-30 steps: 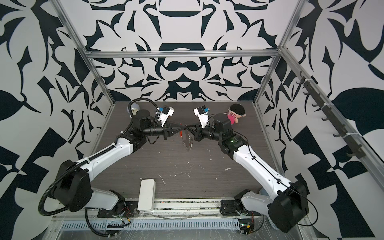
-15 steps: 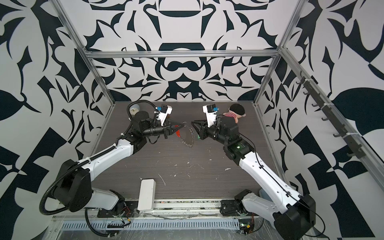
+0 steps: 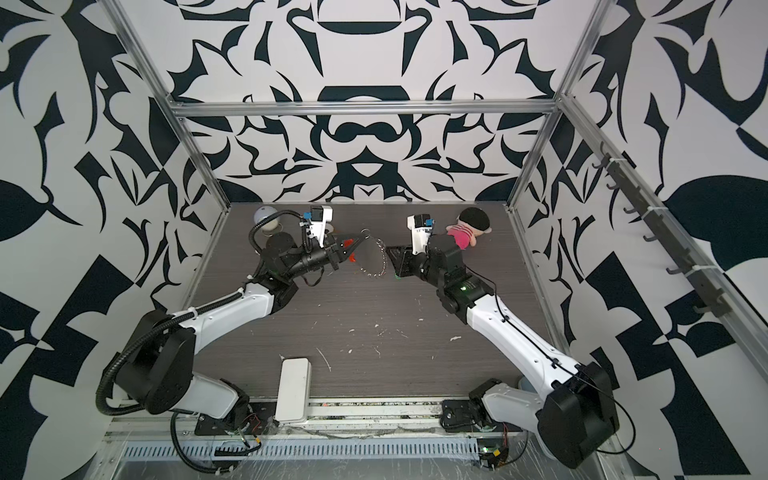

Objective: Put the keys on the keyring

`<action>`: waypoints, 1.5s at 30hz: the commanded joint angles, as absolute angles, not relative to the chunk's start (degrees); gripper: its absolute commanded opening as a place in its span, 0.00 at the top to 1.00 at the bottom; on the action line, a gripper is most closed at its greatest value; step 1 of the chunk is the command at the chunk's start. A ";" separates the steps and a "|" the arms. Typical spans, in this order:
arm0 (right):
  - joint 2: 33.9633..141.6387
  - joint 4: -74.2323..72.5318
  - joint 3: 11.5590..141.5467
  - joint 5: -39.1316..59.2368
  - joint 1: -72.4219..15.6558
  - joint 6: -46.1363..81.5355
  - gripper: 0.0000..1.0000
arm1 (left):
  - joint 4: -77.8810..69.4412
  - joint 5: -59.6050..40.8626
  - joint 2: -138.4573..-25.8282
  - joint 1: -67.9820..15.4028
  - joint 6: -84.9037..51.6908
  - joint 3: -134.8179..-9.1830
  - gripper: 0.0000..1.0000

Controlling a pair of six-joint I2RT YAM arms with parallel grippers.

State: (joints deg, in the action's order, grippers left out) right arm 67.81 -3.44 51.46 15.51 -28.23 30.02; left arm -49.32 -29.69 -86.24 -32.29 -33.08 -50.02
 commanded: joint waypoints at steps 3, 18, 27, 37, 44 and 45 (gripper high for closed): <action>68.74 -9.66 52.71 17.58 -30.23 32.37 0.77 | -56.59 -27.62 -88.20 -33.55 -35.51 -50.89 1.00; 70.69 -10.36 53.64 17.12 -33.26 31.18 0.77 | -62.29 -28.27 -90.97 -34.63 -38.04 -50.64 1.00; 59.68 1.88 55.14 11.66 -33.31 21.59 0.75 | -66.03 -31.59 -90.27 -34.54 -37.77 -50.24 1.00; 56.54 6.91 61.44 7.22 -33.29 17.09 0.72 | -71.21 -34.29 -91.75 -34.54 -40.73 -51.94 1.00; 63.01 6.42 65.81 12.11 -33.29 17.34 0.62 | -68.42 -33.53 -90.34 -34.54 -39.61 -52.03 1.00; 63.71 6.50 66.00 12.64 -33.30 17.25 0.60 | -67.75 -33.09 -89.95 -34.54 -39.10 -51.94 1.00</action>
State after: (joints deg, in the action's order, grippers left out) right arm 62.61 6.87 63.53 10.28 -33.04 17.91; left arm -65.89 -33.43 -91.35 -34.41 -39.44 -50.39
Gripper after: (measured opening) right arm 0.382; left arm 0.045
